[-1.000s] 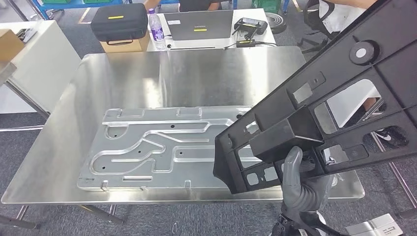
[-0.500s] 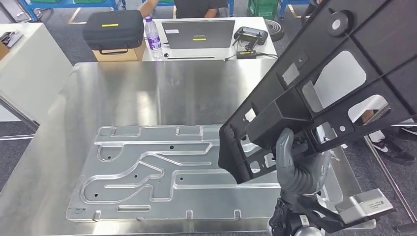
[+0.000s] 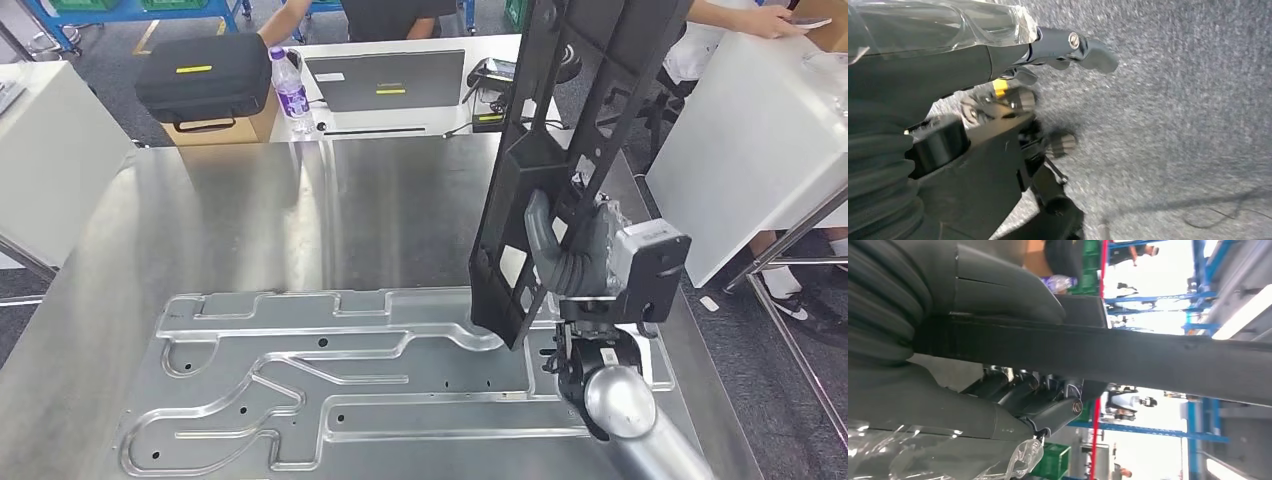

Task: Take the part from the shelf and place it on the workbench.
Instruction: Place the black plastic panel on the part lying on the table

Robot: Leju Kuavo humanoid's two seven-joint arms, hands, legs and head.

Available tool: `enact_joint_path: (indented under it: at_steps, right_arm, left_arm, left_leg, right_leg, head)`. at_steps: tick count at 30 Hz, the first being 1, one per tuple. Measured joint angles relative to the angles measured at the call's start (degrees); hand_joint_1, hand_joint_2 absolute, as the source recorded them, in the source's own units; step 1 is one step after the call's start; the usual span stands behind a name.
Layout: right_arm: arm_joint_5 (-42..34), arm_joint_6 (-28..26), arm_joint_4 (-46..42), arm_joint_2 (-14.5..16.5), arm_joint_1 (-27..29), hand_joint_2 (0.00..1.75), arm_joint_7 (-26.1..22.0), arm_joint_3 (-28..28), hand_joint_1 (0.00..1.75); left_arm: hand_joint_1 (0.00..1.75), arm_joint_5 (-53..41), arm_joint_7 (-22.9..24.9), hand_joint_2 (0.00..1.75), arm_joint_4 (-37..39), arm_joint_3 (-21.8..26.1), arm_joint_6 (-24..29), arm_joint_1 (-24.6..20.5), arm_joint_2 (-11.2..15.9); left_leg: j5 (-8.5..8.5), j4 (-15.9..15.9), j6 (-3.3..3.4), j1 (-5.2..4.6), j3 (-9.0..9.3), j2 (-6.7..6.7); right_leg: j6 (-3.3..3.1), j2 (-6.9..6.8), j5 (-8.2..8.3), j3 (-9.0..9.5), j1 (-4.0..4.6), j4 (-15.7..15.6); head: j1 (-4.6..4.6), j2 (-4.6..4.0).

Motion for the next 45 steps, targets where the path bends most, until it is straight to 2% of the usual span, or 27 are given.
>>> enact_joint_path:
  at_steps: [2, 3, 4, 5, 7, 8, 9, 11, 12, 15, 17, 21, 25, 27, 29, 31, 32, 33, 34, 35, 37, 38, 39, 40, 43, 44, 45]
  right_arm:
    - [-0.7, 1.4, 2.9, -0.1, -1.6, 0.00, 0.2, 0.2, 0.00]
    - [-0.8, 2.0, 4.4, -0.1, -2.2, 0.00, 0.3, 0.5, 0.00]
    - [-0.9, 2.6, 5.8, -0.1, -2.7, 0.00, 0.3, 0.7, 0.00]
    - [-0.9, 3.1, 7.0, -0.1, -3.3, 0.00, 0.3, 1.0, 0.00]
    - [-1.0, 3.7, 9.4, 0.0, -4.7, 0.00, 0.2, 1.6, 0.00]
    - [-1.1, 4.0, 10.5, 0.1, -5.4, 0.00, 0.2, 1.9, 0.00]
    - [-1.2, 4.3, 11.5, 0.2, -6.0, 0.00, 0.2, 2.1, 0.00]
    - [-1.3, 4.7, 13.1, 0.4, -6.6, 0.00, 0.1, 2.7, 0.00]
    - [-1.2, 5.0, 13.7, 0.4, -6.8, 0.00, 0.0, 2.9, 0.00]
    - [-0.6, 5.3, 15.6, 0.6, -7.6, 0.00, -0.1, 3.7, 0.00]
    - [-0.2, 5.3, 16.7, 0.6, -7.7, 0.00, 0.0, 4.1, 0.00]
    - [0.2, 5.3, 18.2, 0.6, -7.7, 0.00, 0.2, 4.7, 0.00]
    - [0.4, 5.5, 19.2, 0.7, -7.7, 0.00, 0.4, 5.2, 0.00]
    - [0.4, 5.6, 19.5, 0.8, -7.6, 0.00, 0.3, 5.4, 0.00]
    - [0.3, 5.8, 19.7, 0.9, -7.7, 0.00, 0.0, 5.5, 0.00]
    - [0.1, 6.0, 20.0, 0.9, -7.7, 0.00, -0.4, 5.6, 0.00]
    - [-0.1, 6.0, 20.2, 0.9, -7.6, 0.00, -0.7, 5.7, 0.00]
    - [-0.4, 6.1, 20.3, 1.0, -7.3, 0.00, -1.1, 5.8, 0.00]
    - [-0.8, 6.1, 20.4, 1.0, -7.0, 0.00, -1.6, 5.9, 0.00]
    - [-1.1, 6.2, 20.3, 1.1, -6.8, 0.00, -2.1, 6.0, 0.00]
    - [-1.5, 6.3, 20.1, 1.2, -6.5, 0.00, -3.1, 6.1, 0.00]
    - [-1.6, 6.3, 19.8, 1.5, -6.4, 0.00, -3.5, 6.2, 0.00]
    - [-1.6, 6.3, 19.3, 1.7, -6.2, 0.00, -3.8, 6.2, 0.00]
    - [-1.5, 6.3, 18.7, 1.9, -5.8, 0.00, -4.1, 6.3, 0.00]
    - [-1.4, 6.3, 16.8, 2.6, -4.7, 0.00, -5.1, 6.4, 0.00]
    - [-1.3, 6.3, 16.1, 2.8, -4.5, 0.00, -5.4, 6.5, 0.00]
    - [-1.3, 6.3, 15.4, 2.9, -4.3, 0.00, -5.8, 6.5, 0.00]
  left_arm:
    - [0.00, 0.4, 0.8, 0.00, 0.0, 0.1, -0.5, -0.3, 0.0]
    - [0.00, 0.4, 1.4, 0.00, 0.0, 0.1, -0.5, -0.4, -0.1]
    - [0.00, 0.6, 2.1, 0.00, 0.0, 0.1, -0.6, -0.4, -0.1]
    - [0.00, 0.8, 2.7, 0.00, 0.0, 0.2, -0.6, -0.4, -0.1]
    - [0.00, 1.6, 3.8, 0.00, 0.0, 0.3, -0.9, -0.5, 0.0]
    - [0.00, 2.1, 4.3, 0.00, 0.0, 0.5, -1.1, -0.5, 0.0]
    - [0.00, 2.7, 4.7, 0.00, 0.0, 0.7, -1.4, -0.5, 0.1]
    - [0.00, 3.6, 5.4, 0.00, 0.0, 1.0, -2.0, -0.3, 0.1]
    - [0.00, 4.0, 5.6, 0.00, 0.0, 1.1, -2.2, -0.1, 0.1]
    - [0.00, 5.4, 5.5, 0.00, 0.0, 1.7, -3.4, 0.1, 0.1]
    - [0.00, 6.1, 5.2, 0.00, 0.0, 2.3, -4.3, 0.2, 0.1]
    - [0.00, 7.1, 4.5, 0.00, 0.0, 2.9, -5.3, 0.6, 0.0]
    - [0.00, 7.0, 4.9, 0.00, 0.0, 3.5, -5.3, 0.6, -0.1]
    - [0.00, 6.9, 6.1, 0.00, 0.0, 3.7, -5.0, 0.6, -0.1]
    - [0.00, 6.9, 7.2, 0.00, 0.0, 3.8, -4.6, 0.6, -0.2]
    - [0.00, 7.0, 8.1, 0.00, 0.0, 3.9, -4.4, 0.5, -0.2]
    - [0.00, 7.0, 8.3, 0.00, 0.0, 4.0, -4.3, 0.5, -0.3]
    - [0.00, 7.1, 8.5, 0.00, 0.0, 4.0, -4.3, 0.5, -0.3]
    - [0.00, 7.2, 8.5, 0.00, 0.0, 4.0, -4.3, 0.6, -0.3]
    - [0.00, 7.3, 8.5, 0.00, 0.0, 4.0, -4.3, 0.7, -0.3]
    - [0.00, 7.6, 8.5, 0.00, 0.0, 4.0, -4.2, 0.7, -0.2]
    - [0.00, 7.7, 8.5, 0.00, 0.0, 4.1, -4.2, 0.7, -0.1]
    - [0.00, 7.9, 8.5, 0.00, 0.0, 4.2, -4.2, 0.7, 0.0]
    - [0.00, 8.1, 8.5, 0.00, 0.0, 4.3, -4.1, 0.8, 0.1]
    - [0.00, 8.6, 8.5, 0.00, 0.0, 4.5, -4.1, 1.0, 0.2]
    - [0.00, 8.8, 8.5, 0.00, 0.0, 4.6, -4.1, 1.1, 0.3]
    - [0.00, 9.0, 8.4, 0.00, 0.0, 4.7, -4.2, 1.2, 0.3]
  left_leg:
    - [-2.76, 7.2, -0.58, 0.26, -5.22, 0.08]
    - [-3.29, 8.9, -0.67, 0.32, -7.09, 0.10]
    - [-2.54, 8.6, -0.62, 0.32, -7.97, 0.10]
    - [-0.33, 6.1, -0.42, 0.27, -7.76, 0.10]
    - [5.65, -2.2, 0.52, -0.03, -5.62, 0.17]
    - [7.46, -5.6, 1.00, -0.29, -4.63, 0.22]
    - [8.39, -7.5, 1.43, -0.56, -3.99, 0.25]
    - [8.38, -8.5, 1.83, -0.91, -3.53, 0.20]
    - [8.67, -8.6, 1.55, -0.85, -3.36, 0.13]
    - [9.06, -9.1, 0.45, -0.53, -3.15, -0.08]
    - [8.98, -9.1, 0.57, -0.53, -3.15, -0.18]
    - [8.82, -9.1, 0.97, -0.58, -3.13, -0.21]
    - [8.74, -9.0, 1.27, -0.71, -3.13, -0.19]
    - [9.25, -9.9, 2.08, -0.49, -2.52, -0.08]
    - [10.39, -12.0, 2.84, 0.13, -1.13, 0.09]
    - [11.05, -13.1, 2.95, 0.61, -0.30, 0.22]
    - [11.14, -13.2, 2.89, 0.78, -0.29, 0.25]
    - [11.19, -13.1, 2.76, 0.95, -0.40, 0.25]
    - [11.23, -13.0, 2.52, 1.18, -0.56, 0.23]
    - [11.23, -12.7, 2.13, 1.51, -0.77, 0.19]
    - [10.92, -11.6, 0.89, 2.19, -1.41, 0.08]
    - [10.64, -10.8, 0.14, 2.37, -1.82, 0.00]
    - [10.46, -10.1, -0.50, 2.36, -2.20, -0.05]
    - [10.43, -9.8, -0.98, 2.30, -2.45, -0.11]
    - [10.47, -9.4, -1.60, 2.68, -2.84, -0.20]
    - [9.21, -8.1, -1.69, 2.79, -3.45, -0.13]
    - [7.04, -5.4, -1.71, 2.79, -4.47, -0.05]
  right_leg:
    - [-0.22, 0.05, -0.58, 0.41, 0.03, 0.0]
    - [-0.25, 0.10, -0.91, 0.74, 0.06, 0.0]
    - [-0.23, 0.14, -1.26, 1.19, 0.11, 0.0]
    - [-0.20, 0.17, -1.64, 1.78, 0.19, 0.0]
    - [-0.08, 0.16, -2.34, 2.95, 0.34, -0.1]
    - [0.05, 0.14, -2.54, 3.33, 0.34, -0.3]
    - [0.26, 0.11, -2.66, 3.52, 0.28, -0.5]
    - [0.86, 0.07, -2.72, 3.69, 0.18, -0.9]
    - [0.91, 0.06, -2.70, 3.81, 0.26, -1.0]
    - [0.08, 0.00, -2.59, 4.19, 0.60, -1.5]
    - [-0.06, -0.06, -2.59, 4.40, 0.62, -1.8]
    - [0.19, -0.09, -2.48, 4.63, 0.62, -2.3]
    - [0.88, -0.11, -2.31, 4.75, 0.45, -2.6]
    - [1.66, -0.14, -2.00, 5.26, 0.45, -3.4]
    - [2.36, -0.08, -3.07, 5.33, 0.75, -2.4]
    - [2.69, 0.00, -6.57, 3.03, 0.63, 3.5]
    - [2.90, 0.02, -8.43, 1.26, 0.35, 7.5]
    - [3.15, 0.01, -9.53, -0.13, 0.04, 10.5]
    - [3.42, 0.00, -9.61, -0.66, -0.29, 11.7]
    - [3.77, -0.03, -8.54, 0.03, -0.64, 10.5]
    - [4.85, -0.04, -5.22, 3.92, -1.37, 3.1]
    - [5.07, 0.17, -4.03, 5.50, -1.60, 0.0]
    - [4.95, 0.38, -3.50, 6.32, -1.68, -1.7]
    - [4.53, 0.62, -3.53, 6.27, -1.60, -1.9]
    - [2.57, 0.69, -2.94, 5.18, -1.17, -1.0]
    - [1.99, 0.63, -2.63, 4.79, -1.04, -1.0]
    - [1.46, 0.53, -2.31, 4.35, -0.92, -1.0]
  head:
    - [-0.05, 0.01]
    - [-0.07, 0.01]
    - [-0.08, 0.00]
    - [-0.08, 0.00]
    - [-0.05, -0.01]
    - [-0.02, -0.01]
    - [-0.02, -0.01]
    - [-0.08, 0.00]
    - [-0.12, 0.00]
    - [-0.08, -0.01]
    - [-0.04, -0.01]
    - [-0.01, -0.01]
    - [-0.01, -0.01]
    - [-0.04, 0.00]
    - [0.07, 0.00]
    - [0.25, -0.01]
    - [0.29, -0.01]
    - [0.32, -0.01]
    - [0.34, -0.01]
    - [0.34, -0.01]
    - [0.38, -0.01]
    - [0.47, -0.01]
    - [0.50, -0.01]
    - [0.49, -0.01]
    - [0.29, -0.01]
    - [0.21, -0.01]
    - [0.12, -0.01]
